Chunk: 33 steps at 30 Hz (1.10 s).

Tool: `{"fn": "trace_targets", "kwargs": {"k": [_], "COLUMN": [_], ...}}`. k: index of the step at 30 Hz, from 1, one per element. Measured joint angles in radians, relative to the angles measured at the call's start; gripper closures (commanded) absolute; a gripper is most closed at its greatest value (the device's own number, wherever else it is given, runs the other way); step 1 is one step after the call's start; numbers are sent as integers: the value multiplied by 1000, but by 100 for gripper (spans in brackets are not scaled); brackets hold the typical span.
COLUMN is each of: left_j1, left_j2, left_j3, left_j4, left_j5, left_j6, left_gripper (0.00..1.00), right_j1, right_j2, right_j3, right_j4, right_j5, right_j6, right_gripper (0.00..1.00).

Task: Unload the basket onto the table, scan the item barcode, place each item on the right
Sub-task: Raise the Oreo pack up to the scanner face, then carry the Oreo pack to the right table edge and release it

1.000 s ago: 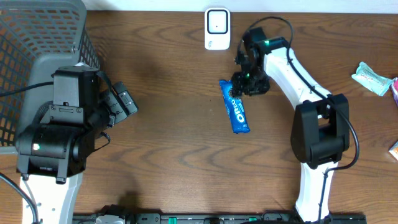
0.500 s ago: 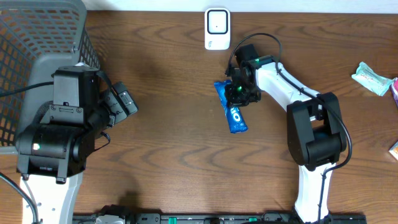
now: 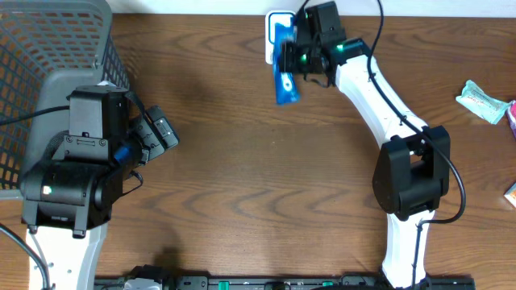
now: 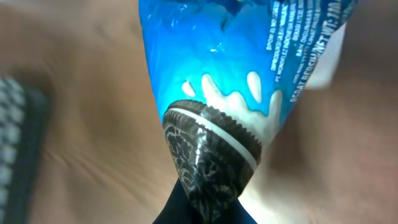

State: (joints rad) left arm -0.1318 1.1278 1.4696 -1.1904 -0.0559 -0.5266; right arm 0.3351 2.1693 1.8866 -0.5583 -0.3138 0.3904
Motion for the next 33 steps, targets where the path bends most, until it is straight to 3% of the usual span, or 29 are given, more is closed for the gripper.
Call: {"fn": "trace_targets", "kwargs": {"k": [14,27,33], "left_j1": [0,0,0], "left_j2": [0,0,0], "left_j3": [0,0,0], "left_j4": [0,0,0], "left_j5": [0,0,0], "left_j6": [0,0,0], "left_gripper": [2,2,2], "right_j1": [0,-4,-88], "right_j2": [29,79,29], "right_j3": [0,0,-1], "right_j4": [219,204,36], "right_j5": [238,196,165], "right_j6": [232,254,255], "right_gripper": [99,99,99]}}
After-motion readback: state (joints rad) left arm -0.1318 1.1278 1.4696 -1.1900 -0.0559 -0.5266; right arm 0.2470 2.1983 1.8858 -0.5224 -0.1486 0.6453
